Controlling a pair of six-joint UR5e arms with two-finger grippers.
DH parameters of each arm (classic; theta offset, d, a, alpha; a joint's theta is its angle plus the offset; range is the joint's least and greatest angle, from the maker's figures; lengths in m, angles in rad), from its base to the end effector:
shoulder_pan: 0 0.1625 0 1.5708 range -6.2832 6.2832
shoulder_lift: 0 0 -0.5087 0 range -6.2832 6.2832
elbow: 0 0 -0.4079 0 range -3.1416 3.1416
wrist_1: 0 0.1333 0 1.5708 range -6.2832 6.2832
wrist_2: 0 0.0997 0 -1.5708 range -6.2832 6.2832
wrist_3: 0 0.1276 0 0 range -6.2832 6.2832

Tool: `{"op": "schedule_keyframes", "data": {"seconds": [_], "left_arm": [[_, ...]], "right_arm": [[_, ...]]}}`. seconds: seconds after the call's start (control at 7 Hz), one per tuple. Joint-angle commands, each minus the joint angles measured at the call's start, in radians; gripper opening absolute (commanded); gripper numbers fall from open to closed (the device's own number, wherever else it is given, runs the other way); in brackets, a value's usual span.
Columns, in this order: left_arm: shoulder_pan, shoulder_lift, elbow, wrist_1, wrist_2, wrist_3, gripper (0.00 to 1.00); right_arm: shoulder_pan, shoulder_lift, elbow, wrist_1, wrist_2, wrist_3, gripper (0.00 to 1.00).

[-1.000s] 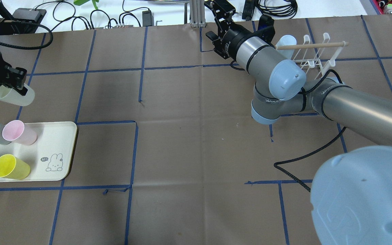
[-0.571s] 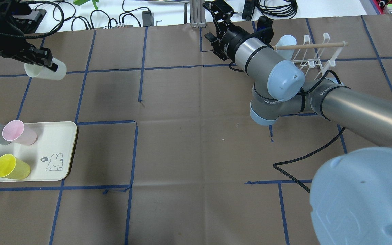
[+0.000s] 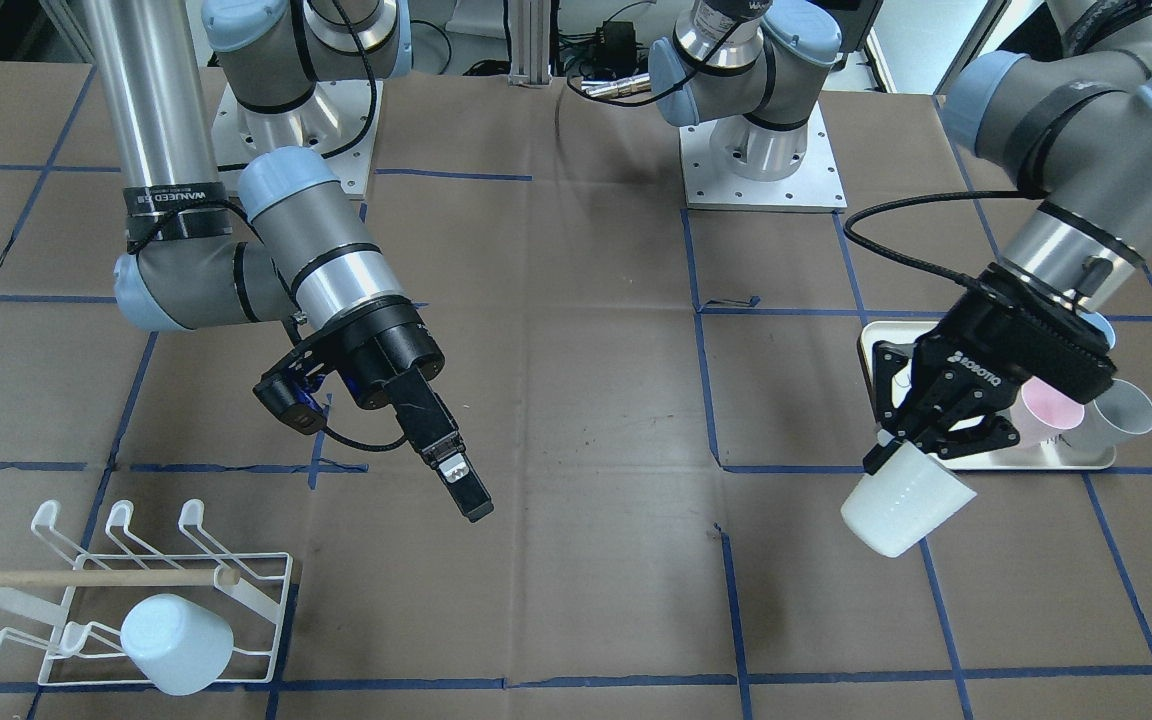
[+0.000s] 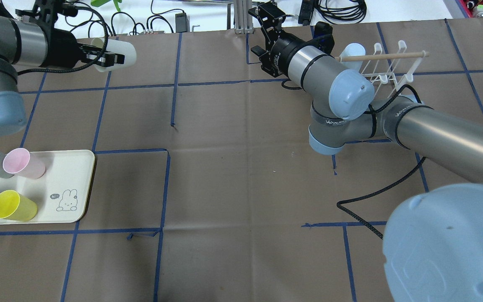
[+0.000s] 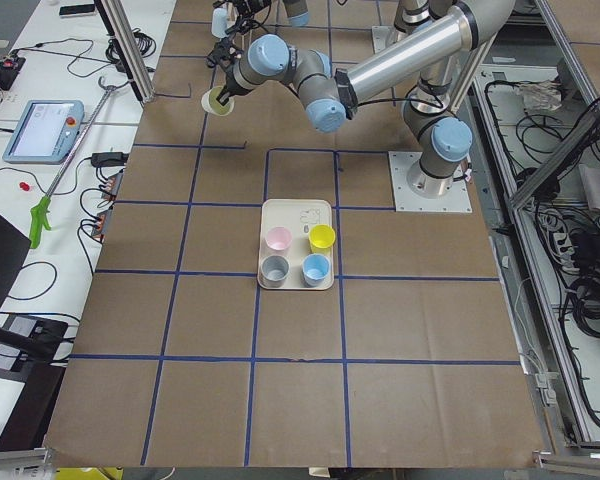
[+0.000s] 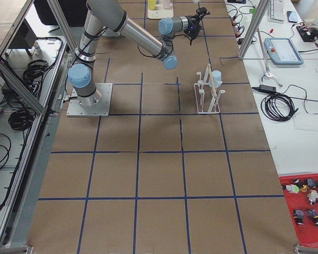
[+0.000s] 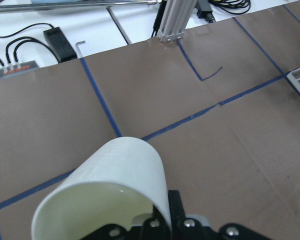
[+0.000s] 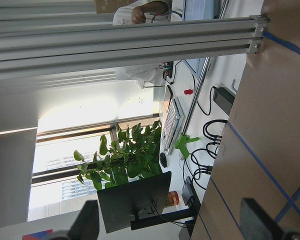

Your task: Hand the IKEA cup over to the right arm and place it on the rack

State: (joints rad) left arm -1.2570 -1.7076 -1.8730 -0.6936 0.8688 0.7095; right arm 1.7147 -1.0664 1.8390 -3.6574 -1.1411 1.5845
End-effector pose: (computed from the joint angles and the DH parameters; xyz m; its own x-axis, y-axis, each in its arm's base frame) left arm -0.0292 -0.6090 0.4472 -0.7973 0.5800 0.1672 0.3162 0.6372 -0.7028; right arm 0.2814 -0.6417 0.3901 -0.0249 0.2586 -0.9657 0.8423 0.5256 0.1191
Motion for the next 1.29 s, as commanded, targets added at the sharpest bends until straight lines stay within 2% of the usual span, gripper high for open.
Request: {"op": "schedule_keyframes", "data": {"seconds": [0.0, 0.14, 0.43, 1.0, 1.14], "left_arm": [[-0.037, 0.000, -0.125, 0.225, -0.159, 0.019, 0.00], [-0.041, -0.001, -0.162, 0.293, -0.244, 0.022, 0.00], [-0.041, -0.016, -0.210, 0.341, -0.383, 0.057, 0.00], [-0.050, -0.067, -0.258, 0.417, -0.461, 0.136, 0.00], [-0.057, -0.114, -0.249, 0.463, -0.461, 0.130, 0.01]], "right_arm": [[-0.001, 0.000, 0.002, 0.011, -0.002, -0.008, 1.00], [-0.001, -0.003, 0.002, 0.028, -0.002, -0.011, 1.00], [-0.001, -0.001, 0.005, 0.060, -0.005, -0.012, 1.00], [0.017, -0.026, 0.046, 0.103, 0.003, -0.001, 1.00], [0.034, -0.050, 0.048, 0.167, 0.003, -0.001, 1.00]]}}
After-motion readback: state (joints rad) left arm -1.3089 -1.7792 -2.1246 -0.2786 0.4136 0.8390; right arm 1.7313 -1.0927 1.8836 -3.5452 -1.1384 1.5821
